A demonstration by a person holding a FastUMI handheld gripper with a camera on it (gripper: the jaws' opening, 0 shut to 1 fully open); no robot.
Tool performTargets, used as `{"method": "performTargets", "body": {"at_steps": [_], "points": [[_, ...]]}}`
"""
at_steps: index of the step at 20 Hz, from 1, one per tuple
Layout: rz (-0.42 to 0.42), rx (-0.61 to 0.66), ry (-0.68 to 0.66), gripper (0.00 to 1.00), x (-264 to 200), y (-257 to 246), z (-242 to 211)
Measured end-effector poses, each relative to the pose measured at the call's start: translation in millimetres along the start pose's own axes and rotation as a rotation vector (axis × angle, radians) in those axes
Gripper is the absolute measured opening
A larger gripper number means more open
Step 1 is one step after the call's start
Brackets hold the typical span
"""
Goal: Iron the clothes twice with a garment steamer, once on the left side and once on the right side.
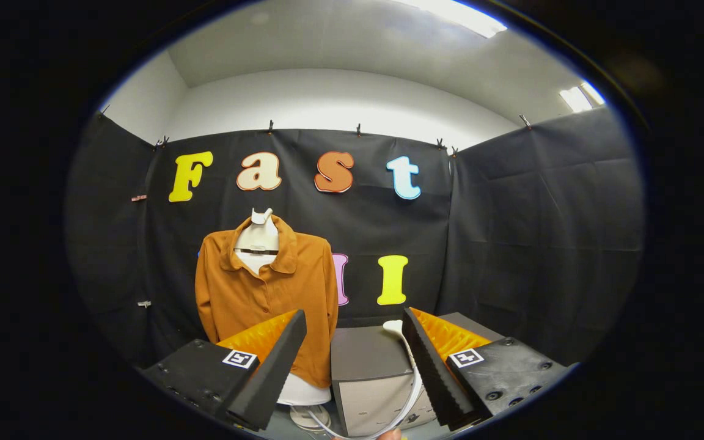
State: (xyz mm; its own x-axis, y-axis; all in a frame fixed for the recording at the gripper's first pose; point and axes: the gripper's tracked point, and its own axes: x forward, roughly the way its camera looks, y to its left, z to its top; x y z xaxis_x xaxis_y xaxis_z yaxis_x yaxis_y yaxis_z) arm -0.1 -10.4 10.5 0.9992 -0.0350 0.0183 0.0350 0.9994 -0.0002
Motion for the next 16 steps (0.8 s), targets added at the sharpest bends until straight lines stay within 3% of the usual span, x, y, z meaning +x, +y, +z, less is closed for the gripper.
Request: {"method": "performTargets", "body": {"at_steps": [9,16], "points": [[-0.014,0.045,0.020,0.98,17.4,-10.1,-9.0],[-0.038,0.033,0.152,0.98,75.6,-46.9,-45.8]]}}
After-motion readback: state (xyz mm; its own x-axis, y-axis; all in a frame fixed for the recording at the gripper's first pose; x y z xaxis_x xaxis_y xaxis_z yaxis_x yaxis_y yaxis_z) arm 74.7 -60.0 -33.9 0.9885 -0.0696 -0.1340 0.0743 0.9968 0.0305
